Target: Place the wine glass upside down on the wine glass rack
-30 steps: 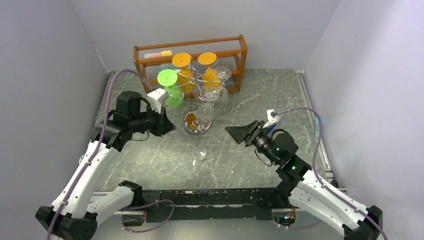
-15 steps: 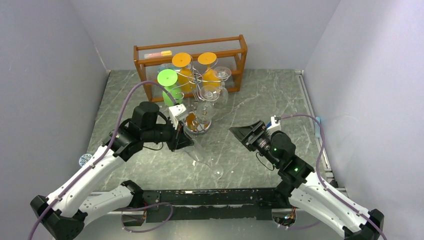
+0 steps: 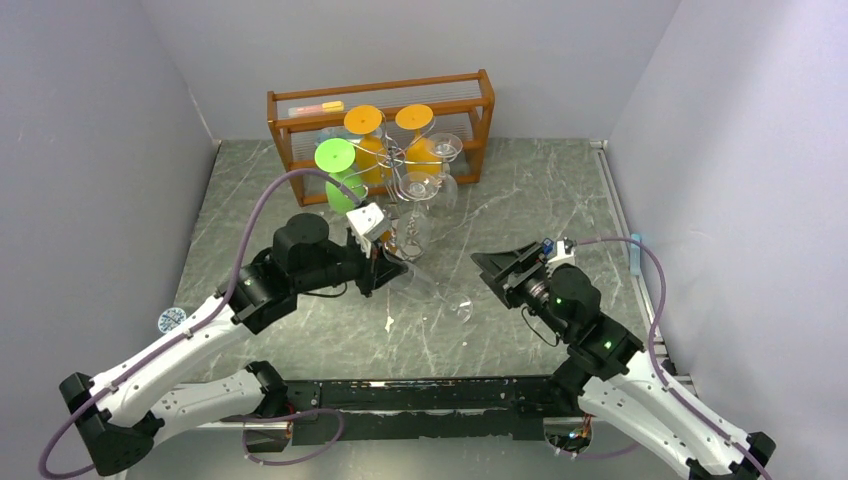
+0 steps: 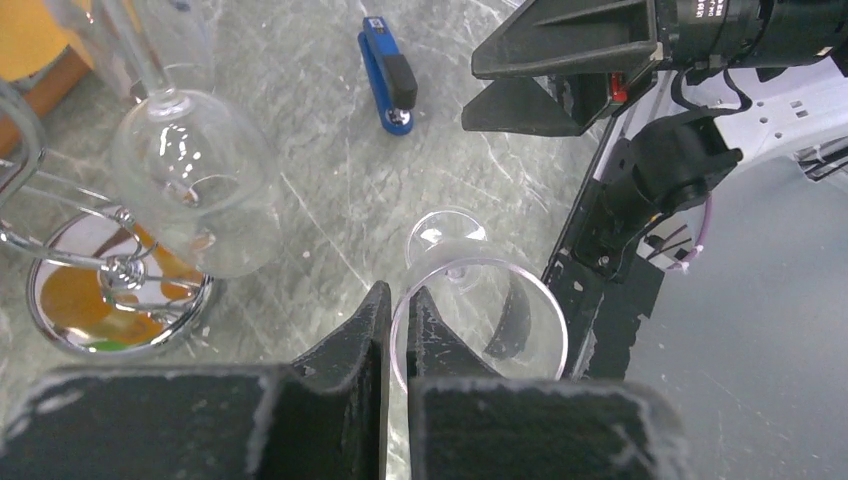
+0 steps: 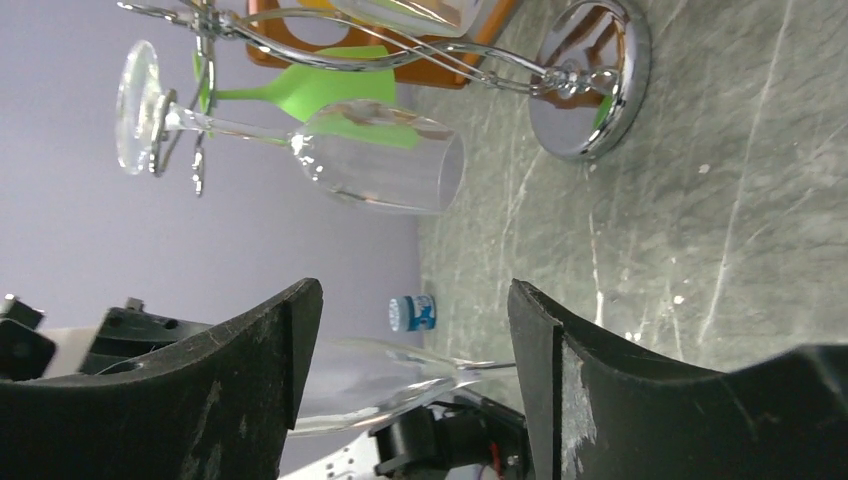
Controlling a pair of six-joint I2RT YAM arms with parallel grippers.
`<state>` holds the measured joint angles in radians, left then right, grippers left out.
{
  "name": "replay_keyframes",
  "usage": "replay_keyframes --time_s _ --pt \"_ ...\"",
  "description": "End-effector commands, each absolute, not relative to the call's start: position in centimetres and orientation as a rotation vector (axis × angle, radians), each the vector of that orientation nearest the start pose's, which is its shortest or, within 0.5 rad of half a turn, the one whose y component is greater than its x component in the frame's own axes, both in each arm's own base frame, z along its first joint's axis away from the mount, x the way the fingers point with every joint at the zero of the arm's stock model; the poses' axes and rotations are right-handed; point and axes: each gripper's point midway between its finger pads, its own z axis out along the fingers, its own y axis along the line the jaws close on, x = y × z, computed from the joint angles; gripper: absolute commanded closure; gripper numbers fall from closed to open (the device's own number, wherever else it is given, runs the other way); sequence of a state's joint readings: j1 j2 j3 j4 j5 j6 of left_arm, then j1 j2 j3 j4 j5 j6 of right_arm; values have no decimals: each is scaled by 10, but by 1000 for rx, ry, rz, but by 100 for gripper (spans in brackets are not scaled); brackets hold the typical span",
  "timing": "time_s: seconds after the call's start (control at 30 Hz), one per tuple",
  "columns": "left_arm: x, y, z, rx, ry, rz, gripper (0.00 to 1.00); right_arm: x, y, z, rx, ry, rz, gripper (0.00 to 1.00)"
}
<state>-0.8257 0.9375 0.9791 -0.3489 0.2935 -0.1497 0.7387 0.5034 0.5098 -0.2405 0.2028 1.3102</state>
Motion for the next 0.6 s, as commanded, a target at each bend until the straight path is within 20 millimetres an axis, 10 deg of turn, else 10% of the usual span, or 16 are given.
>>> replay_keyframes --time_s 0.0,0.57 --pt "185 -288 311 790 1610 -907 95 198 186 242 836 1836 1310 29" --pt "186 -320 314 690 1435 -649 95 192 183 195 1129 1956 1271 33"
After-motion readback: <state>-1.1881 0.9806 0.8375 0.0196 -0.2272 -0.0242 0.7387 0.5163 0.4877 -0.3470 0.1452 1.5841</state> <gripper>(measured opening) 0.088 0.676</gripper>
